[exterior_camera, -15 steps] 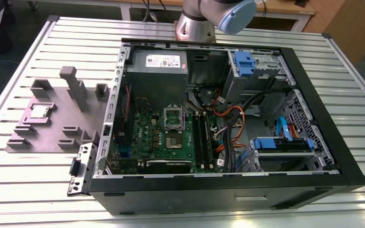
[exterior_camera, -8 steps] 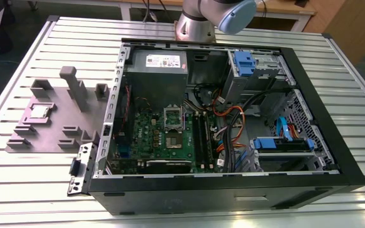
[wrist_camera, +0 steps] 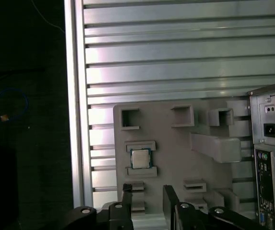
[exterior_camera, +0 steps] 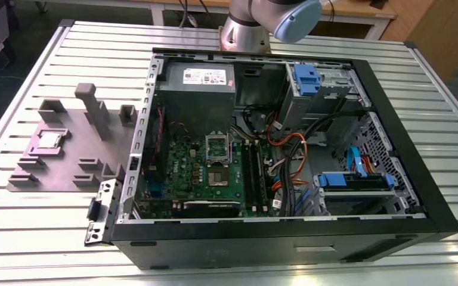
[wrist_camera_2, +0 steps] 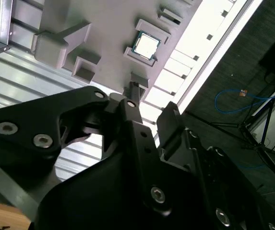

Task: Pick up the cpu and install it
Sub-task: 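Pick up the cpu and move it towards the insertion slot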

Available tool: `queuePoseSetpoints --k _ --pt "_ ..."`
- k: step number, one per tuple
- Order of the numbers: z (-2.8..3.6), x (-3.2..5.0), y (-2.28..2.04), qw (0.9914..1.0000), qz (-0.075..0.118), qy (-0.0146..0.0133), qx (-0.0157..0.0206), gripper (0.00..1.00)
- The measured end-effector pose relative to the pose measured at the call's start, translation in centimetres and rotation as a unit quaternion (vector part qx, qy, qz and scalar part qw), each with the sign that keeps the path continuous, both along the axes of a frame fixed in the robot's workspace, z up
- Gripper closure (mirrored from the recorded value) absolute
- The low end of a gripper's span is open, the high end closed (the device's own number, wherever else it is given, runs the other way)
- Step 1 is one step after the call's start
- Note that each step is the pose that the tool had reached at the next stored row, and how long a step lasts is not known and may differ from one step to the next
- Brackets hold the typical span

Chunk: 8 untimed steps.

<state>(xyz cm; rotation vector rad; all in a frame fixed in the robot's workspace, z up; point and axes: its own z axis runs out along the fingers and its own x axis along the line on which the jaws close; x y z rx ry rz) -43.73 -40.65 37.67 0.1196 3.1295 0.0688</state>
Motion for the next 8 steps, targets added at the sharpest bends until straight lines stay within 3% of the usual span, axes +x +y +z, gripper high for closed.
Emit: queuePoseSetpoints --k 3,8 --pt "0.00 0.00 0.00 1.00000 0.000 0.0000 0.0001 0.47" --pt "0.00 0.00 0.00 1.00000 0.000 0.0000 0.0002 0.41"
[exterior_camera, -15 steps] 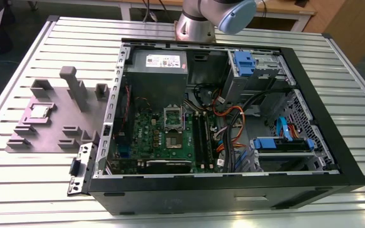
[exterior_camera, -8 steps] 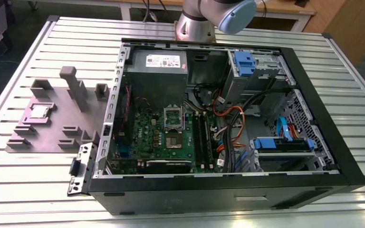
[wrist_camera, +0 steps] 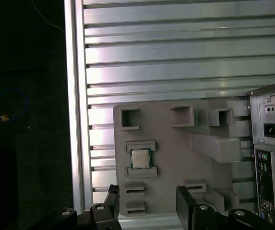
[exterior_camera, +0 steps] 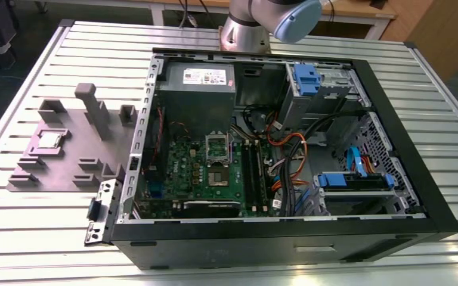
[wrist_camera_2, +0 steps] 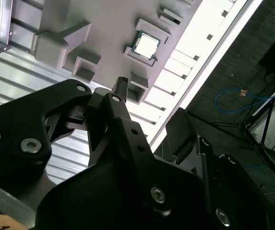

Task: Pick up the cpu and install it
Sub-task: 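Pick up the cpu and move it towards the insertion slot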

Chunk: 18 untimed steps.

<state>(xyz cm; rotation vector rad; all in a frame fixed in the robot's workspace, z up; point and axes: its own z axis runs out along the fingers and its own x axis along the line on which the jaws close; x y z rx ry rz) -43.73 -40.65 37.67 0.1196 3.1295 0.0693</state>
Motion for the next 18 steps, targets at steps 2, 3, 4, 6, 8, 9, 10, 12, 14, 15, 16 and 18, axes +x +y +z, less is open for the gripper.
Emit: queuePoseSetpoints --k 2,3,4,6,8,9,10,12,14,15,16,18 --pt "-0.01 0.00 0.00 1.00000 0.000 0.0000 0.0000 0.41" --pt "-0.02 0.00 0.00 1.00000 0.000 0.0000 0.0000 0.41" --pt "-0.05 0.00 -0.01 1.00000 0.000 0.0000 -0.0002 0.41" --pt "-0.10 0.00 -0.01 1.00000 0.000 0.0000 -0.0003 0.41" --pt "-0.14 0.00 -0.01 1.00000 0.000 0.0000 -0.0003 0.41" --pt "-0.20 0.00 -0.01 1.00000 0.000 0.0000 -0.0003 0.41" --pt "-0.21 0.00 -0.01 1.00000 0.000 0.0000 -0.0003 0.41" --pt "-0.22 0.00 -0.01 1.00000 0.000 0.0000 -0.0003 0.41" --pt "-0.27 0.00 0.00 1.00000 0.000 0.0000 -0.0003 0.41" --pt "-0.27 0.00 0.00 1.00000 0.000 0.0000 -0.0003 0.41" --pt "-0.27 0.00 -0.01 1.00000 0.000 0.0000 -0.0003 0.41" --pt "-0.36 0.00 -0.01 1.00000 0.000 0.0000 -0.0003 0.41"
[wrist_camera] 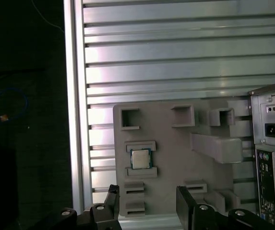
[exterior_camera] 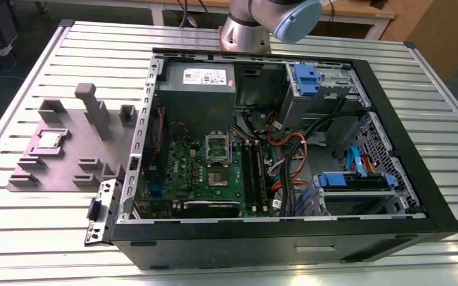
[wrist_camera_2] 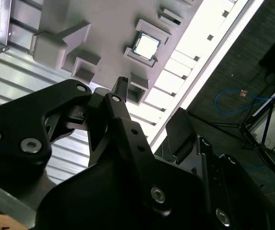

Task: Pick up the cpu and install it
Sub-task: 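Pick up the cpu and move it towards the insertion slot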

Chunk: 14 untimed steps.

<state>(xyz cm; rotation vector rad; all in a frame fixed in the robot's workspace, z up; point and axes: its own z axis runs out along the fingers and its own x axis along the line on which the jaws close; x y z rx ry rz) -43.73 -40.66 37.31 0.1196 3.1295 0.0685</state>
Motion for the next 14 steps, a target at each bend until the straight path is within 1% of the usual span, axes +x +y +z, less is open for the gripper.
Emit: queuePoseSetpoints --k 14 --pt "-0.32 0.00 0.00 1.00000 0.000 0.0000 0.0000 0.41"
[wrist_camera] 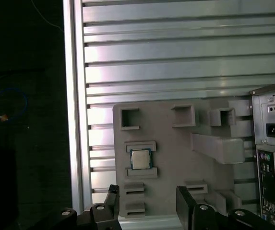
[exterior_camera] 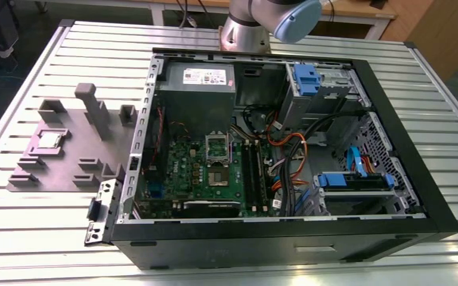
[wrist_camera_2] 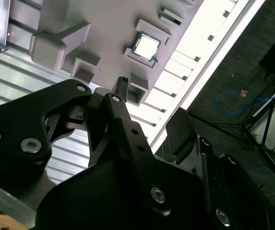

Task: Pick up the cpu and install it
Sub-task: 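Pick up the cpu and move it towards the insertion slot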

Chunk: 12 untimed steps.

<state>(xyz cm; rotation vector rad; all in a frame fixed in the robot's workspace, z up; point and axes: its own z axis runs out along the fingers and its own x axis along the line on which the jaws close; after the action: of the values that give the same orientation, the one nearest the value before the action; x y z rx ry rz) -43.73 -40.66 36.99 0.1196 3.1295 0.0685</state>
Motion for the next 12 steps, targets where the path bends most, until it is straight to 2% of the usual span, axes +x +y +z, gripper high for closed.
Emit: queuePoseSetpoints --k 12 --pt "-0.25 0.00 0.00 1.00000 0.000 0.0000 0.0000 0.41"
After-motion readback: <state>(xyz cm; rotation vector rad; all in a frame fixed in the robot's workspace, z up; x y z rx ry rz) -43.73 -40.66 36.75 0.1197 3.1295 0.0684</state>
